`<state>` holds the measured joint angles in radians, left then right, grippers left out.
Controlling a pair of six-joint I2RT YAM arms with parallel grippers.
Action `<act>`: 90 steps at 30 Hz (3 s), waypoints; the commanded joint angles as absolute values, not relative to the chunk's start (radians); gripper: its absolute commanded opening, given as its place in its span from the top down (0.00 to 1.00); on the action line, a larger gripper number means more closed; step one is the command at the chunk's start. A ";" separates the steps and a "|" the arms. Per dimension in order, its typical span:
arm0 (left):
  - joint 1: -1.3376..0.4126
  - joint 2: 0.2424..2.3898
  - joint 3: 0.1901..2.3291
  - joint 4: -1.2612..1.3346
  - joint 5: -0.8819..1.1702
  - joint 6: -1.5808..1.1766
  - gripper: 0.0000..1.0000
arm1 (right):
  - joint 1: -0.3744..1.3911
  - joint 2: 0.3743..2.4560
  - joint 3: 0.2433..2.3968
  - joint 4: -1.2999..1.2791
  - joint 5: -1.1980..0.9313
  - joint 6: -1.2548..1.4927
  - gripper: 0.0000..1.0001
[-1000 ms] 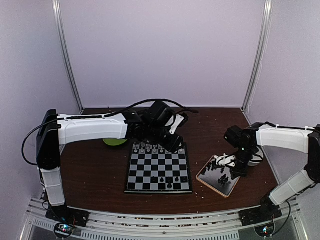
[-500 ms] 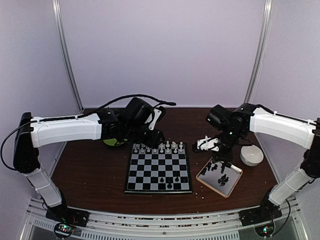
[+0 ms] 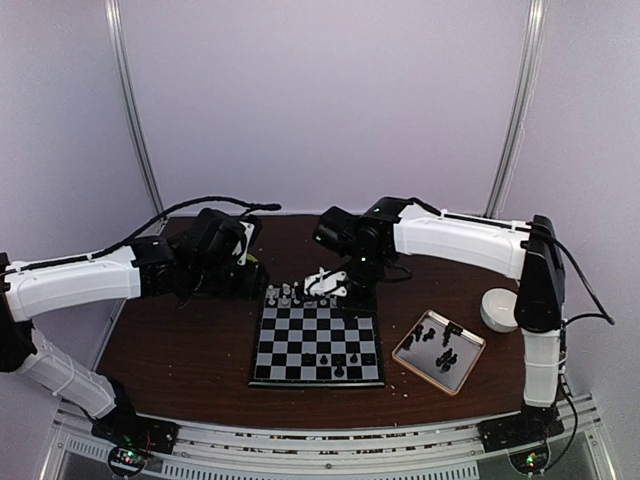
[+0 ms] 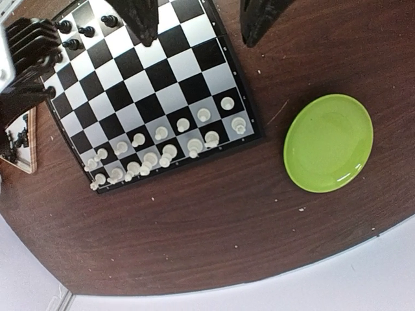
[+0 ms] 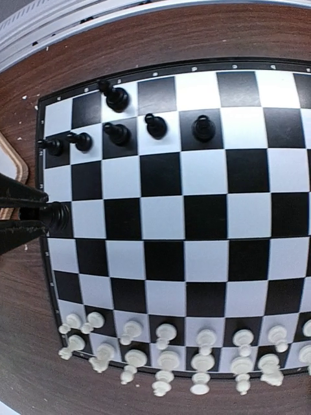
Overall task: Set up the chess pieces on the board
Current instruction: Place the pawn on the chessboard, then pick up the pawn from the chessboard.
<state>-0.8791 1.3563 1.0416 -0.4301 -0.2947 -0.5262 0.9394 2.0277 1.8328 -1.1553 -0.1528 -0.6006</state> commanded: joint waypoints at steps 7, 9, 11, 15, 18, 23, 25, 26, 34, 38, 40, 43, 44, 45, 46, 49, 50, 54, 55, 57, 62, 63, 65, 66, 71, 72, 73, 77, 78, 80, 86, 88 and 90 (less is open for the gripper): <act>-0.857 1.252 0.977 -0.413 -0.371 -0.566 0.55 | 1.033 2.251 2.058 -1.252 -0.137 -0.568 0.95; -0.857 1.252 0.972 -0.413 -0.370 -0.569 0.55 | 1.036 2.286 2.095 -1.264 -0.135 -0.568 0.94; -0.857 1.253 0.967 -0.411 -0.369 -0.571 0.55 | 1.038 2.306 2.115 -1.267 -0.133 -0.566 0.94; -0.857 1.253 0.958 -0.400 -0.363 -0.577 0.55 | 1.039 2.331 2.113 -1.261 -0.121 -0.559 0.93; -0.858 1.254 0.951 -0.387 -0.358 -0.577 0.55 | 1.039 2.340 2.105 -1.259 -0.114 -0.557 0.93; -0.857 1.261 0.950 -0.385 -0.354 -0.578 0.55 | 1.039 2.340 2.095 -1.247 -0.104 -0.550 0.87; -0.857 1.263 0.948 -0.384 -0.352 -0.576 0.55 | 1.039 2.338 2.095 -1.243 -0.099 -0.548 0.83; -0.857 1.265 0.948 -0.385 -0.351 -0.577 0.55 | 1.039 2.335 2.094 -1.239 -0.094 -0.548 0.82; -0.857 1.286 0.979 -0.399 -0.326 -0.542 0.54 | 1.030 2.224 2.056 -1.263 -0.092 -0.546 0.76; -0.857 1.359 1.045 -0.427 -0.191 -0.454 0.53 | 0.986 2.016 1.903 -1.245 -0.177 -0.541 0.75; -0.861 1.413 1.090 -0.450 -0.139 -0.429 0.53 | 0.943 1.894 1.785 -1.203 -0.211 -0.535 0.74; -0.877 1.489 1.146 -0.455 -0.062 -0.395 0.53 | 0.853 1.703 1.587 -1.096 -0.262 -0.514 0.72; -0.888 1.511 1.164 -0.455 -0.045 -0.379 0.53 | 0.821 1.642 1.515 -1.056 -0.281 -0.507 0.72; -0.902 1.534 1.182 -0.454 -0.028 -0.362 0.52 | 0.783 1.587 1.449 -1.021 -0.297 -0.500 0.71; -0.917 1.559 1.203 -0.455 -0.013 -0.344 0.52 | 0.748 1.532 1.389 -0.984 -0.313 -0.493 0.71; -0.948 1.653 1.284 -0.488 0.041 -0.304 0.51 | 0.636 1.389 1.226 -0.868 -0.391 -0.478 0.70; -0.959 1.690 1.319 -0.507 0.054 -0.295 0.51 | 0.601 1.349 1.163 -0.823 -0.417 -0.472 0.70; -1.001 1.814 1.431 -0.600 0.074 -0.258 0.56 | 0.517 1.223 1.006 -0.633 -0.442 -0.427 0.66; -1.005 1.834 1.448 -0.621 0.077 -0.256 0.57 | 0.506 1.218 0.995 -0.622 -0.434 -0.427 0.65; -1.008 1.872 1.469 -0.645 0.105 -0.254 0.58 | 0.488 1.226 0.985 -0.613 -0.441 -0.422 0.65; -1.031 1.944 1.519 -0.693 0.089 -0.238 0.59 | 0.485 1.299 1.013 -0.649 -0.469 -0.452 0.64; -1.037 1.957 1.529 -0.703 0.083 -0.236 0.59 | 0.486 1.311 1.024 -0.663 -0.473 -0.460 0.64; -1.043 1.982 1.546 -0.714 0.068 -0.242 0.59 | 0.486 1.327 1.034 -0.676 -0.484 -0.468 0.65; -1.043 1.991 1.551 -0.716 0.054 -0.247 0.59 | 0.487 1.330 1.035 -0.678 -0.491 -0.469 0.65; -1.044 2.028 1.568 -0.733 -0.003 -0.269 0.66 | 0.486 1.341 1.031 -0.676 -0.488 -0.470 0.65; -1.043 2.034 1.569 -0.738 -0.008 -0.271 0.67 | 0.486 1.346 1.031 -0.675 -0.478 -0.468 0.65; -1.043 2.037 1.568 -0.739 -0.011 -0.271 0.68 | 0.486 1.349 1.033 -0.676 -0.465 -0.467 0.65; -1.043 2.046 1.570 -0.738 -0.012 -0.272 0.74 | 0.486 1.360 1.036 -0.681 -0.454 -0.465 0.65; -1.043 2.048 1.571 -0.739 -0.013 -0.272 0.75 | 0.486 1.361 1.036 -0.680 -0.454 -0.464 0.65; -1.043 2.054 1.575 -0.738 -0.014 -0.272 0.76 | 0.486 1.363 1.037 -0.681 -0.456 -0.463 0.65; -1.044 2.062 1.574 -0.731 -0.010 -0.273 0.83 | 0.486 1.370 1.037 -0.683 -0.457 -0.463 0.65; -1.043 2.063 1.574 -0.730 -0.009 -0.271 0.83 | 0.486 1.373 1.038 -0.686 -0.457 -0.463 0.65; -1.043 2.067 1.574 -0.730 -0.007 -0.269 0.83 | 0.486 1.372 1.039 -0.687 -0.458 -0.463 0.65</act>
